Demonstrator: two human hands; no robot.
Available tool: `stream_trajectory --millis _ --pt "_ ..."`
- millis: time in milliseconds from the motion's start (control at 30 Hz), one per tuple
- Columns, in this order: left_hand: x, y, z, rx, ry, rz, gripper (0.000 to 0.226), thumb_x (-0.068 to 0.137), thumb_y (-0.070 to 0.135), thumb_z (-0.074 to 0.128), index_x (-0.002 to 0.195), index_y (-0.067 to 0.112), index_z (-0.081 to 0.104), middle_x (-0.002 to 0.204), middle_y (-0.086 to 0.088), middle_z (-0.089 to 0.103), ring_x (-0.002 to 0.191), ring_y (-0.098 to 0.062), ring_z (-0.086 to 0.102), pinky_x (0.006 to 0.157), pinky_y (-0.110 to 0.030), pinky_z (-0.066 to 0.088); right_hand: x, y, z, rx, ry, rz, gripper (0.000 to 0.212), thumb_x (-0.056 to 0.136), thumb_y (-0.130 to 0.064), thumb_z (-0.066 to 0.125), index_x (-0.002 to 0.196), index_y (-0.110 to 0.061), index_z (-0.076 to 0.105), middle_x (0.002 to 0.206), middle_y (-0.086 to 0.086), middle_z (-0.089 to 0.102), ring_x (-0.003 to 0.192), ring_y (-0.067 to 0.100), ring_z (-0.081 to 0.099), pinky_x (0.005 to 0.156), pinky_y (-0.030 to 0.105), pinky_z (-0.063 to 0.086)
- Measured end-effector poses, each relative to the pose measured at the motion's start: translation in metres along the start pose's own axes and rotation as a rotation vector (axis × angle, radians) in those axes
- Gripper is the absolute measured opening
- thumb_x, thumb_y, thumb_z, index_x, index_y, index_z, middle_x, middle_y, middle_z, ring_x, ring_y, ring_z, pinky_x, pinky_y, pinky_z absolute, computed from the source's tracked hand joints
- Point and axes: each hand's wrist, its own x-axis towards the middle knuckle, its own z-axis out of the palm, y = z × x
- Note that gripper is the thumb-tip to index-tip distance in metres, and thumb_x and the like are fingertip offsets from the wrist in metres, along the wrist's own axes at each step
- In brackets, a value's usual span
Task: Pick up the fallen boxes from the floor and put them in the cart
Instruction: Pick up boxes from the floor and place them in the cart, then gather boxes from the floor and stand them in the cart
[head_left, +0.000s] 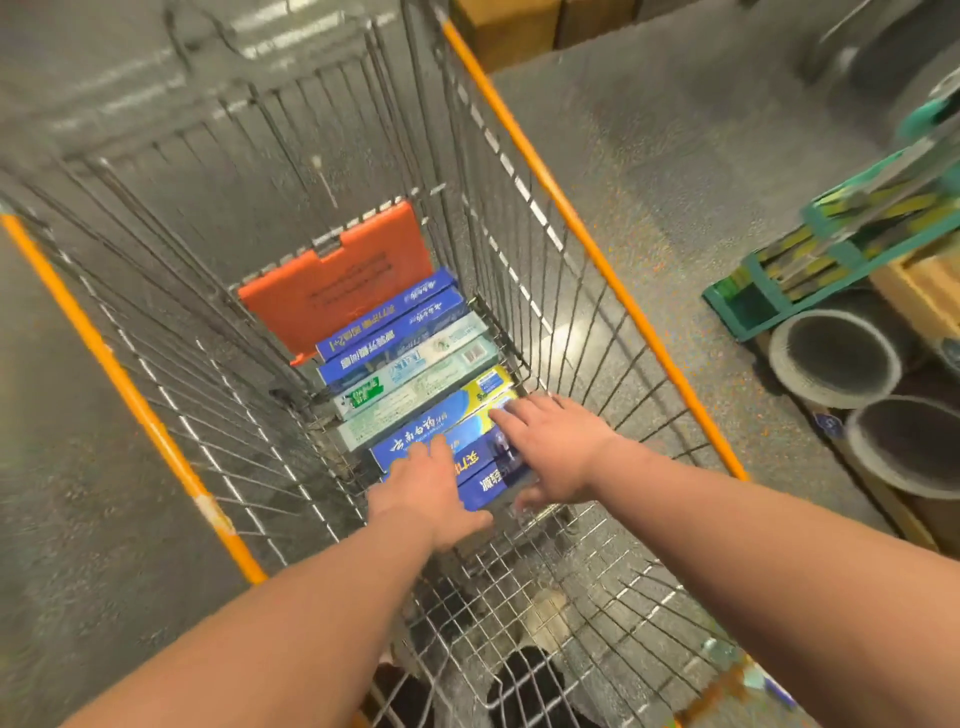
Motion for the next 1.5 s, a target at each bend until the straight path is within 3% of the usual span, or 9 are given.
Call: stream_trajectory --millis 133,333,500,633,800,933,1033,1300,1500 --pt "-0.044 -0.001 -0.062 0.042 0.043 0.081 0.082 0.078 0.068 0.068 0.134 0.018 0.036 0.136 -0.006 0.050 0.126 -0.031 0.055 0.097 -0.047 0.049 -0.067 -0.005 -0.060 0.139 0.064 0.155 0.092 0.086 -0.064 0.067 0.154 -0.016 0.027 0.144 0.008 0.046 0.133 0.032 0.049 0.105 0.046 0.047" --pt "-0.095 0.017 -0.138 0.235 0.057 0.394 0.055 0.089 0.053 0.062 0.124 0.014 0.046 0.132 -0.012 0.059 0.120 -0.032 0.058 0.096 -0.041 0.049 -0.182 -0.035 -0.131 0.146 0.164 0.462 0.070 0.089 -0.059 0.062 0.141 -0.017 0.042 0.135 0.008 0.055 0.124 0.033 0.056 0.096 0.046 0.052" --pt "-0.170 0.042 -0.165 0.449 0.123 0.764 0.043 0.093 0.045 0.060 0.121 0.014 0.052 0.129 -0.012 0.062 0.119 -0.031 0.059 0.092 -0.036 0.049 -0.285 -0.127 -0.151 0.223 0.220 0.788 0.060 0.092 -0.054 0.061 0.138 -0.019 0.046 0.134 0.008 0.056 0.126 0.031 0.055 0.099 0.042 0.048" --pt "-0.251 0.059 -0.154 0.621 0.118 1.032 0.051 0.093 0.049 0.061 0.132 0.017 0.051 0.136 -0.009 0.059 0.125 -0.030 0.056 0.097 -0.036 0.048 -0.357 -0.227 -0.142 0.363 0.229 1.011 0.056 0.092 -0.051 0.061 0.137 -0.021 0.048 0.133 0.009 0.058 0.124 0.032 0.057 0.097 0.045 0.051" --pt "-0.376 0.083 -0.104 0.837 0.116 1.326 0.058 0.091 0.053 0.060 0.139 0.021 0.051 0.138 -0.007 0.060 0.125 -0.029 0.057 0.097 -0.035 0.049 -0.447 -0.350 -0.108 0.508 0.276 1.347 0.051 0.090 -0.053 0.062 0.130 -0.021 0.054 0.128 0.009 0.061 0.119 0.033 0.060 0.091 0.044 0.053" --pt "-0.477 0.078 -0.043 1.008 0.128 1.563 0.062 0.091 0.059 0.056 0.141 0.023 0.048 0.139 -0.007 0.058 0.126 -0.029 0.056 0.095 -0.034 0.047 -0.506 -0.458 -0.068 0.617 0.322 1.582 0.065 0.091 -0.056 0.059 0.142 -0.018 0.047 0.139 0.011 0.056 0.127 0.032 0.056 0.099 0.046 0.050" --pt "-0.541 0.063 0.013 1.116 0.141 1.689 0.073 0.090 0.066 0.055 0.149 0.024 0.042 0.145 -0.005 0.054 0.130 -0.028 0.053 0.100 -0.035 0.047 -0.541 -0.545 -0.032 0.725 0.316 1.729 0.065 0.087 -0.061 0.055 0.135 -0.019 0.047 0.135 0.013 0.056 0.123 0.036 0.058 0.097 0.050 0.051" --pt "-0.691 -0.036 0.201 1.341 -0.024 1.898 0.075 0.088 0.066 0.055 0.146 0.021 0.043 0.143 -0.010 0.054 0.128 -0.031 0.053 0.102 -0.038 0.047 -0.588 -0.797 0.059 0.963 0.325 1.972 0.070 0.096 -0.052 0.060 0.150 -0.011 0.040 0.140 0.017 0.054 0.127 0.035 0.054 0.101 0.039 0.045" --pt "-0.756 -0.103 0.326 1.504 -0.164 1.974 0.082 0.085 0.069 0.052 0.152 0.023 0.037 0.147 -0.009 0.052 0.130 -0.029 0.052 0.102 -0.045 0.049 -0.608 -0.928 0.131 1.166 0.282 2.087 0.071 0.094 -0.058 0.059 0.146 -0.012 0.042 0.133 0.013 0.057 0.116 0.033 0.060 0.096 0.047 0.052"
